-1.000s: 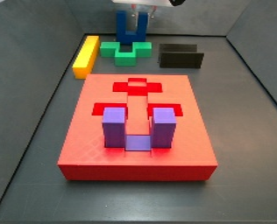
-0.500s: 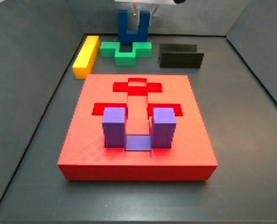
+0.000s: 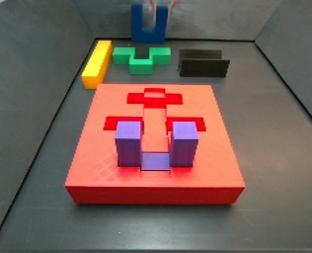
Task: Pick up the blue object. Move up. Move to above the board. Insert the blue object.
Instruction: Move up, then move to above the board.
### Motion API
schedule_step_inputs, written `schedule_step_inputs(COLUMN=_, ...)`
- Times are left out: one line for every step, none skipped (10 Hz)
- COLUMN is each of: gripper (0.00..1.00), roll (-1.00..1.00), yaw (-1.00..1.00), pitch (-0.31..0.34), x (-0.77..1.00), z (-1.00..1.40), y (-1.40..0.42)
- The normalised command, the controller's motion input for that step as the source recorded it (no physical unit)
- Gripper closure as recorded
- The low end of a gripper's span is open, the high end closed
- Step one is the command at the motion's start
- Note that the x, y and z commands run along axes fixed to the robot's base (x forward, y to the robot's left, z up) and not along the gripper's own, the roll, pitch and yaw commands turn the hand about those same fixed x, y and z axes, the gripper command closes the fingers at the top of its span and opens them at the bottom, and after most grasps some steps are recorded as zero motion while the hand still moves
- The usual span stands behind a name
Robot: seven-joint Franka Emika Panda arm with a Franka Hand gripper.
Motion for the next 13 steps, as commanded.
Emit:
schedule_step_inputs(gripper=1.0, roll=0.01, yaw=0.03, pitch=0.007, x=0.0, z=0.36, y=-0.03)
schedule_step_inputs(gripper=1.0, roll=0.0, yaw=0.0, pitch=0.0, x=0.0, z=1.4, y=0.0)
schedule_step_inputs(gripper=1.0, roll=0.0, yaw=-0.01, pitch=0.018, x=-0.01, z=1.4, y=0.0)
schedule_step_inputs(gripper=1.0, roll=0.0, yaw=-0.01, pitch=0.012, x=-0.03, z=1.4, y=0.0)
schedule_step_inputs(gripper=1.0, roll=0.0, yaw=0.0, pitch=0.023, x=0.01, z=1.4, y=0.01)
schedule_step_inputs(gripper=1.0, roll=-0.01, yaw=0.0, pitch=0.073, x=0.04, z=1.4, y=0.02)
schedule_step_inputs(gripper=1.0, roll=-0.01, yaw=0.0, pitch=0.082, x=0.02, z=0.88, y=0.01)
schedule_step_inputs(gripper=1.0, roll=0.0, yaw=0.0, pitch=0.064, x=0.03, z=0.3, y=0.01)
schedule_step_inputs(gripper=1.0, roll=0.09, yaw=-0.22, pitch=0.09, x=-0.1, z=0.15, y=-1.4)
schedule_step_inputs(gripper=1.0, roll=0.1, yaw=-0.19, pitch=0.083, x=-0.1, z=0.14, y=-1.4)
schedule_step_inputs(gripper=1.0, roll=0.1, yaw=-0.07, pitch=-0.003, x=-0.12, z=0.14, y=-1.4)
schedule_step_inputs(gripper=1.0, roll=0.05, yaw=-0.04, pitch=-0.015, x=-0.12, z=0.14, y=-1.4)
schedule_step_inputs(gripper=1.0, roll=0.03, yaw=-0.02, pitch=-0.009, x=-0.11, z=0.14, y=-1.4)
